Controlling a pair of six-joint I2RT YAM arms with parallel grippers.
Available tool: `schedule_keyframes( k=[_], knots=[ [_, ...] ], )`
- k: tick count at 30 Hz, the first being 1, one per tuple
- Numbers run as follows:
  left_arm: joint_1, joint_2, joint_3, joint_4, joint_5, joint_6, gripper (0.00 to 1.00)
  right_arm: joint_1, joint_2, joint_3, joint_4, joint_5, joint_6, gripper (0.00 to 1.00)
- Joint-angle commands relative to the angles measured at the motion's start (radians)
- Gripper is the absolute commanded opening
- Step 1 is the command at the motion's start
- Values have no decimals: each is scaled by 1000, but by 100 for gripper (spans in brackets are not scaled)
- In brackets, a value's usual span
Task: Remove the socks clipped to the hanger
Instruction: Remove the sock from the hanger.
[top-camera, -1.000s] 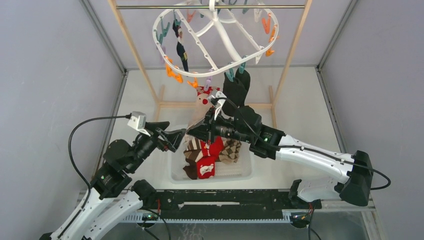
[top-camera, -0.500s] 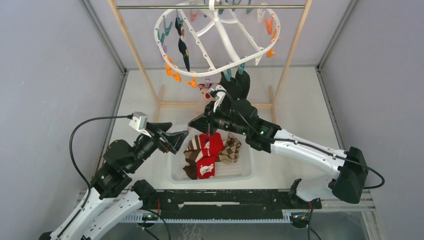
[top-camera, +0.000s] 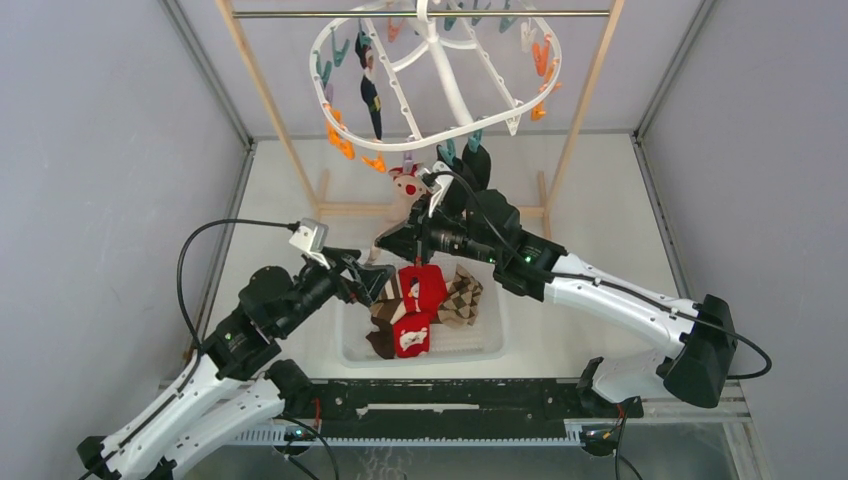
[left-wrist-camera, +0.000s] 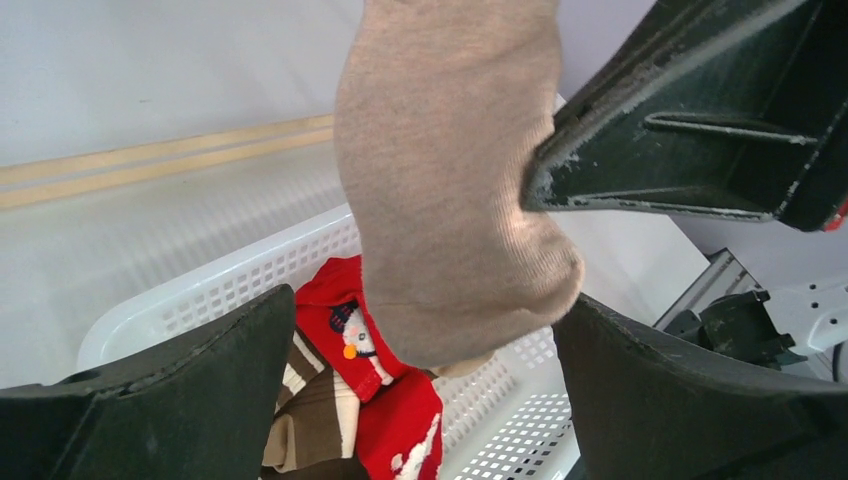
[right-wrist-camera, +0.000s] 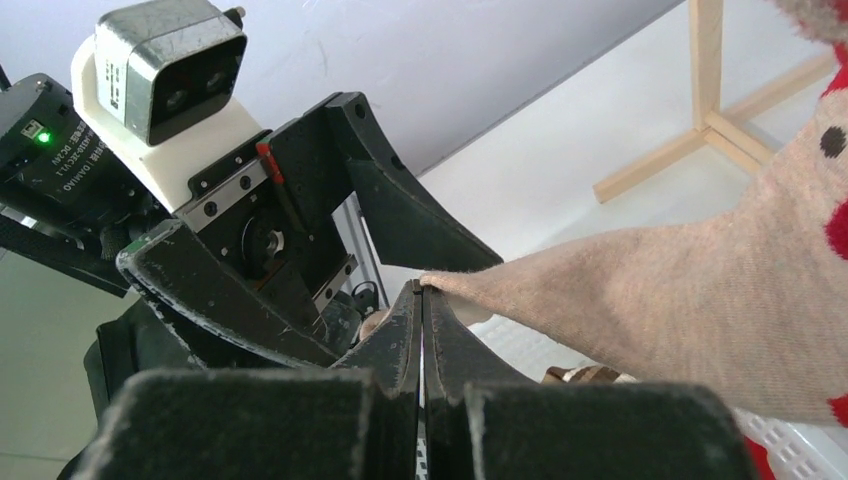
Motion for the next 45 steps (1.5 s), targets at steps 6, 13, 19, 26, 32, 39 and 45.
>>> schedule_keyframes(
  k=[6,13,19,26,32,39,45],
  knots=[
    [-9,3,8,48,-89,27,100,42,-7,42,-21,-10,-19,0],
    [-8,27,20,42,-76,31,46,50,-24,33,-31,-7,-20,0],
    [-8,40,19,54,-61,21,25,46,-18,31,-35,-30,-25,0],
    [-8,13,-27,90,-109,-41,4,11,-19,32,-36,-77,-26,5],
    [7,3,-30,80,-148,-77,7,-13,-42,32,-59,-43,-68,38],
    [76,52,12,42,-103,-106,7,-103,-89,32,-23,-57,-107,48],
    [211,77,27,40,-7,-143,8,-196,-125,32,43,-86,-115,49]
  ],
)
